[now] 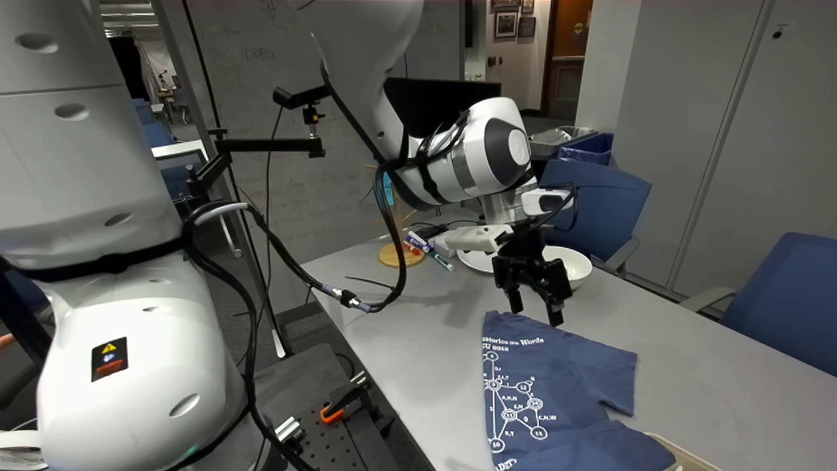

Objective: Unfold the shirt on the table.

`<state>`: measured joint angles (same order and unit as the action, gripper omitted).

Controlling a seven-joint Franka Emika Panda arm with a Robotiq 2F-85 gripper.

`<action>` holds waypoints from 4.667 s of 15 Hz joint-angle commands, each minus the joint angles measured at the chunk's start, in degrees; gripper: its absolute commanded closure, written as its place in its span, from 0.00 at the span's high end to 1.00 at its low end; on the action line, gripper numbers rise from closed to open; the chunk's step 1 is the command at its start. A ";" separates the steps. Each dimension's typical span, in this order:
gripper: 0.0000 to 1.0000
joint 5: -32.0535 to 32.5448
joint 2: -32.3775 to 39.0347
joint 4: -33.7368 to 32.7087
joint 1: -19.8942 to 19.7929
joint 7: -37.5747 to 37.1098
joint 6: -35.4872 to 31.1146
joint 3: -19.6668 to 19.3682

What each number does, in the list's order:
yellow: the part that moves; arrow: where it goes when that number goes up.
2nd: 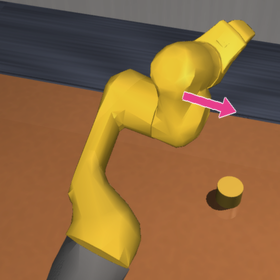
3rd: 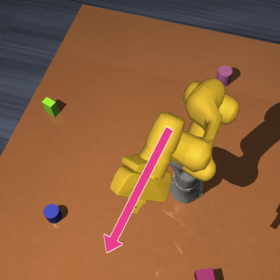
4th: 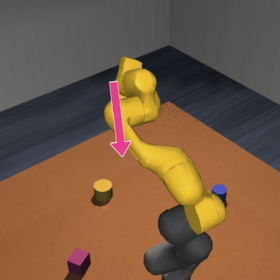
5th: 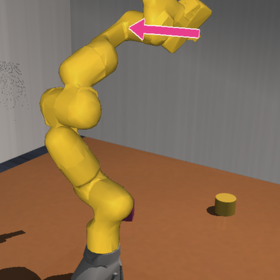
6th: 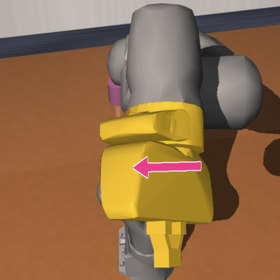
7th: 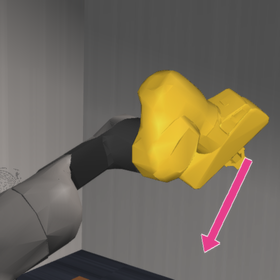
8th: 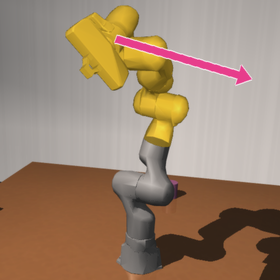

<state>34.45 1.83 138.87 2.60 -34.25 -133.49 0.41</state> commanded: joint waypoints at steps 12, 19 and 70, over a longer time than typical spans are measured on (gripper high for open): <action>1.00 -35.47 18.59 -2.10 -2.27 21.87 -31.63 1.22; 1.00 -41.64 29.47 -8.53 -4.13 24.70 -34.31 2.72; 1.00 -24.65 16.53 -2.93 2.92 34.11 0.40 5.64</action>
<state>3.37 21.61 133.01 1.59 4.03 -133.58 10.44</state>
